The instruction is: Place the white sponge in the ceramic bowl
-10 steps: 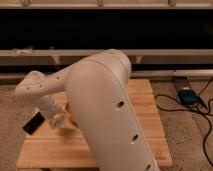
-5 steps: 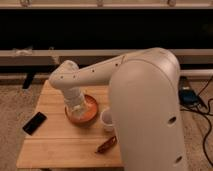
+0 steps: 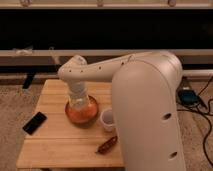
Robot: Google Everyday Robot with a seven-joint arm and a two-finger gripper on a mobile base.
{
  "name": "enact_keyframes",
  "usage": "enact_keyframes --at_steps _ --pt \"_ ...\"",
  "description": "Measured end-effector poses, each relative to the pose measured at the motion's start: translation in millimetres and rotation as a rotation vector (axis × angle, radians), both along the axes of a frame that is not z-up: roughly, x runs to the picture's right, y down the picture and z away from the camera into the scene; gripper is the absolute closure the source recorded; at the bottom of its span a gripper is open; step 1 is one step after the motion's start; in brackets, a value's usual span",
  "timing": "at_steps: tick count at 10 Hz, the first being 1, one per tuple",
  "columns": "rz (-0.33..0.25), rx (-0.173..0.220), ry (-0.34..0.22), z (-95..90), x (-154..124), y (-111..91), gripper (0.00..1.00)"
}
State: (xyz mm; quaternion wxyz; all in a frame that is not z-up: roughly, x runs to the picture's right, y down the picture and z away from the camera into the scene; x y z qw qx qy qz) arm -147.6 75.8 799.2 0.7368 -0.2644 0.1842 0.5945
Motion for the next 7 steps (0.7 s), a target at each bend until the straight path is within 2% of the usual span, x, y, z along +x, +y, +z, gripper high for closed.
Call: enact_keyframes --at_steps 1,2,4,7 --pt "0.000 -0.004 0.002 7.4 -3 -4 0.28" --pt "-0.004 -0.010 0.008 14.2 -7 -7 0.22" --pt "-0.014 -0.024 0.016 21.4 -15 -7 0.20" --pt "0.000 -0.021 0.057 21.6 -3 -7 0.20"
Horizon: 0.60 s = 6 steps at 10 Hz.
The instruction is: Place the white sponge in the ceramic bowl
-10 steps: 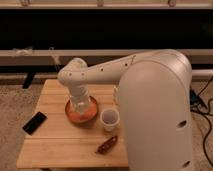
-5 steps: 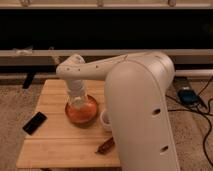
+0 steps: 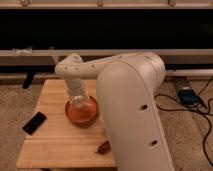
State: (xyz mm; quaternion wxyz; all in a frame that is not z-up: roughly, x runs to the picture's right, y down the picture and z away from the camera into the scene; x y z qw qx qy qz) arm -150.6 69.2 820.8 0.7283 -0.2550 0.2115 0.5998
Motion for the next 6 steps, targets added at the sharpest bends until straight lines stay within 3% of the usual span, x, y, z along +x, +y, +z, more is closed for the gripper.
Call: enact_keyframes --at_steps 6 --pt "0.094 0.035 0.014 -1.3 34 -14 0.20"
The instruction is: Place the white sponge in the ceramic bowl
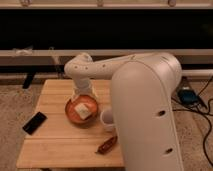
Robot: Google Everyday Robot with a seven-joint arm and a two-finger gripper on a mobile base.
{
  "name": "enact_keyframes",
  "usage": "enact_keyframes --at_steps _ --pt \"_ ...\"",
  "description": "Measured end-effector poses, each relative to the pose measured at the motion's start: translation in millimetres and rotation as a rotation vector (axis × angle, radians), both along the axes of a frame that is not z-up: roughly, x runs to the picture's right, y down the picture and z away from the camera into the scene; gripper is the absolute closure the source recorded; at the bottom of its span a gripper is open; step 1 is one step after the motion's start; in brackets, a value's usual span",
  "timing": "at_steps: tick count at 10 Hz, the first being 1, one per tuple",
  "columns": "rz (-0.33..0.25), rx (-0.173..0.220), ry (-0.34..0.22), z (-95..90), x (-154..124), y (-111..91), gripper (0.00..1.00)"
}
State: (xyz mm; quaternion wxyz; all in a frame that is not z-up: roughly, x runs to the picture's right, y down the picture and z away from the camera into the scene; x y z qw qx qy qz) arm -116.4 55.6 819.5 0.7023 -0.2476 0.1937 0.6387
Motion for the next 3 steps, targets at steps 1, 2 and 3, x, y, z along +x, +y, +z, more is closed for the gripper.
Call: enact_keyframes --at_steps 1,2,3 --pt "0.016 0.002 0.003 1.2 2.1 -1.9 0.20" --pt "0.032 0.005 0.015 2.6 9.4 -4.4 0.20" --pt "0.031 0.005 0.014 2.6 8.3 -4.4 0.20"
